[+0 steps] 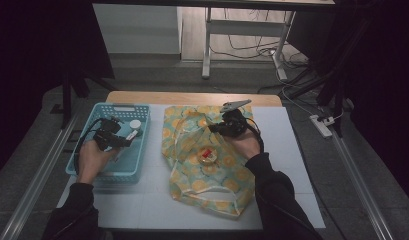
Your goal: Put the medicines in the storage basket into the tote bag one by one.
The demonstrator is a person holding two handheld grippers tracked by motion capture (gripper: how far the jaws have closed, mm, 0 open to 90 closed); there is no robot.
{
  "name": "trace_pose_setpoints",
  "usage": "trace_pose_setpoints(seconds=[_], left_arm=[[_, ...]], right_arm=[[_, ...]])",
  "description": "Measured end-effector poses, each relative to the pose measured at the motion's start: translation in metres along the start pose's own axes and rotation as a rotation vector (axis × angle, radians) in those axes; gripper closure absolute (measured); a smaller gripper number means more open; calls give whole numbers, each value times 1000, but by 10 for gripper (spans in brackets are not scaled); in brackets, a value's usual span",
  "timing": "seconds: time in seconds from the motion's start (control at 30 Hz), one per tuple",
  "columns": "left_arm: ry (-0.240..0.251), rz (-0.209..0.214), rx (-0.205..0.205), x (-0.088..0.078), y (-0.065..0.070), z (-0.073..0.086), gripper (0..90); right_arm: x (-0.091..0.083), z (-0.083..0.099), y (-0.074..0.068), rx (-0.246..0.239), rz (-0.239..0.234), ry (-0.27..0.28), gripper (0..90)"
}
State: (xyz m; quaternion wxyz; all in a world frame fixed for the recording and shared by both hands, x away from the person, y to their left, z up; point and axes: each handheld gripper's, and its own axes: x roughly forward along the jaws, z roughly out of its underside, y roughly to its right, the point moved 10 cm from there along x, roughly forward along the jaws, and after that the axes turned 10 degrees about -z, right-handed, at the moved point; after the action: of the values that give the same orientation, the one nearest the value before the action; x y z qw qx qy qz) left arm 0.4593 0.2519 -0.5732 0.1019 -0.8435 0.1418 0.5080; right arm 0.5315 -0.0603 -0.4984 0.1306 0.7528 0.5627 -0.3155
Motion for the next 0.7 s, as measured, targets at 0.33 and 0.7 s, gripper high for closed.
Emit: trace_pose_setpoints(seconds=[0.33, 0.7], left_arm=[[73, 62, -23, -21, 6, -13, 727], [128, 88, -1, -46, 17, -22, 728]], right_arm=[[-1, -2, -1, -2, -4, 8, 897], [-3, -6, -2, 0, -7, 18, 898]])
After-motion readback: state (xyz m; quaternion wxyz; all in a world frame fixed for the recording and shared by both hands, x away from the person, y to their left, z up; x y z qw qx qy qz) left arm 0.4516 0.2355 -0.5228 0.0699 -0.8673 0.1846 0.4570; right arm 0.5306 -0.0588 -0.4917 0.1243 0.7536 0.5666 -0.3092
